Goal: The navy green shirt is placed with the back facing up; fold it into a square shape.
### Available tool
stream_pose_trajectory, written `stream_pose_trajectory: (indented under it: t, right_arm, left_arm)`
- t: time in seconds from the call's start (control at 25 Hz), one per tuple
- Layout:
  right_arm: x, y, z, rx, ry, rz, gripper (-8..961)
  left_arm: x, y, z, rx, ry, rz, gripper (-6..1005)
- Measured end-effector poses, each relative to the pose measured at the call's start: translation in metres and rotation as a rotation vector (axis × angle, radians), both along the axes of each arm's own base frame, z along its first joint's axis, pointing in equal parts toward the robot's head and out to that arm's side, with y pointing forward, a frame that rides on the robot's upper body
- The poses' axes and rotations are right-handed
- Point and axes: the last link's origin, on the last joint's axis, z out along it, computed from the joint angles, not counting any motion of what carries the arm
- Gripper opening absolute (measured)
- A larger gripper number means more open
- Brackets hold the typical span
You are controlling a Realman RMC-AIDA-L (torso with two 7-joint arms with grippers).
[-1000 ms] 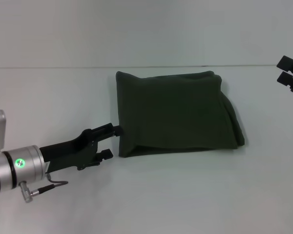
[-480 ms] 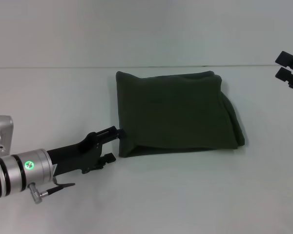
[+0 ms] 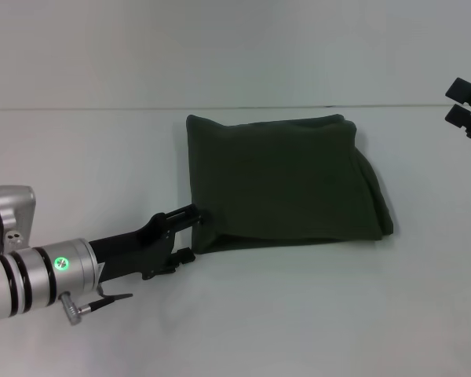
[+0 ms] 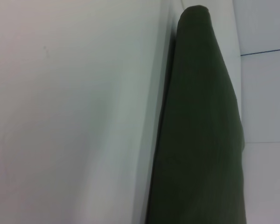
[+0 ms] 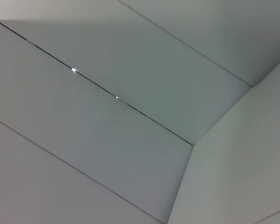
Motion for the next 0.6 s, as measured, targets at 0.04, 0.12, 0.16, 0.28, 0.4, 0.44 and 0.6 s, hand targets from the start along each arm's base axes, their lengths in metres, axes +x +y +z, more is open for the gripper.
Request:
stream_pose_trajectory:
  t: [0.04,0.12,0.16,0.28,0.4,0.44,0.6]
  right_arm:
    - [0.0001,0.0,0.0003,0.001,0.001,-0.001,834]
    - [0.0003,-0.0002,0.0006,0.003,0.003,-0.001,834]
    - [0.0003,-0.0002,0.0007,0.003,0.003,-0.001,834]
    - [0.0007,-0.0003,0.0006,0.004,0.005,-0.004,834]
    - [0.0009,-0.0009,-0.0004,0.002,0.008,-0.005,834]
    - [0.0012,-0.0015,-0.0009,-0.001,0.01,-0.006,834]
    - [0.0031,-0.0032,-0.0008,-0.003,0.013,-0.009,834]
  left_arm:
    - [-0.0001,-0.0001,-0.0003,-0.001,0.0,0.001,918]
    - [-0.0006,-0.0003,-0.0006,-0.001,0.001,0.004,918]
    - [-0.0009,-0.0006,-0.0008,-0.001,0.001,0.005,918]
    - [-0.0009,-0.0012,-0.0019,-0.004,0.001,0.006,917]
    - [0.002,0.0001,-0.0056,-0.012,0.001,0.002,917]
    - [0.0026,0.0008,-0.007,-0.013,0.004,0.003,917]
    - [0.0039,0.004,-0.0102,-0.01,0.012,0.012,916]
